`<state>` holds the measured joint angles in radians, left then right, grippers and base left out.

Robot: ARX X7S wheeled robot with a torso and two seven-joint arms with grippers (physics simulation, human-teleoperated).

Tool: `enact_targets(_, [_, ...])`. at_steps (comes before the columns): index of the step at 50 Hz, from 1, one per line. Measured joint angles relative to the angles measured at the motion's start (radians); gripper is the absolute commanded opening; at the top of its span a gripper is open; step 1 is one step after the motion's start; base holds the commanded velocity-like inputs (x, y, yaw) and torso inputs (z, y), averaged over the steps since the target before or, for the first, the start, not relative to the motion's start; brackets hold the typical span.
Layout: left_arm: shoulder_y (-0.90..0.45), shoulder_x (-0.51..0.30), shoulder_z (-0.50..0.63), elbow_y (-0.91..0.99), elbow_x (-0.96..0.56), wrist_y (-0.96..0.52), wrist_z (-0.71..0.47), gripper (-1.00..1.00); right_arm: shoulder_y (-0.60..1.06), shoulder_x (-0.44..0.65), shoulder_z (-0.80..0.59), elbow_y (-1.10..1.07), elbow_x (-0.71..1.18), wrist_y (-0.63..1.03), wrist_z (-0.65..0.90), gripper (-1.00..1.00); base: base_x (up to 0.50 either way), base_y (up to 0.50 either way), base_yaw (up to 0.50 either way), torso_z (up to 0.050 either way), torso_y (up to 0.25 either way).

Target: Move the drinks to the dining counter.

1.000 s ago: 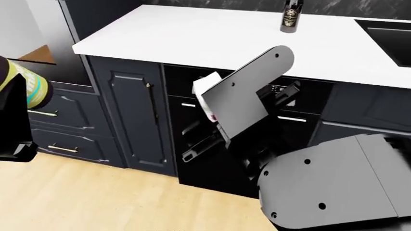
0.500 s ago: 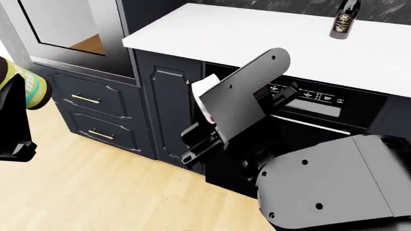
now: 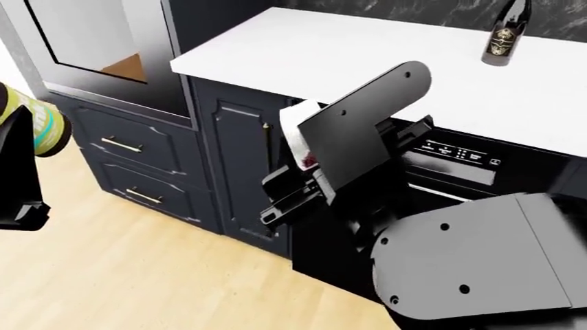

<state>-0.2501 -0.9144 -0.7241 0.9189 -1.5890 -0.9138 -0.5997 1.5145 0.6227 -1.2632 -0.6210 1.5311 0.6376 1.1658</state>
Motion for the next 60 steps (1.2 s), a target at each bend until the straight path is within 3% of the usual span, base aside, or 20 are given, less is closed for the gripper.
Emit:
enact_targets(13, [0.012, 0.010, -0.005, 0.003, 0.004, 0.000, 0.012, -1.00, -0.011, 0.010, 0.007, -0.002, -0.015, -0.012, -0.004, -1.00, 0.36, -0.15, 0.00, 0.001, 0.002])
enact_targets(60, [-0.002, -0.005, 0.016, -0.002, 0.003, 0.009, 0.000, -1.00, 0.018, -0.011, -0.021, -0.014, -0.033, 0.049, 0.006, -1.00, 0.00, 0.00, 0.50, 0.000, 0.001])
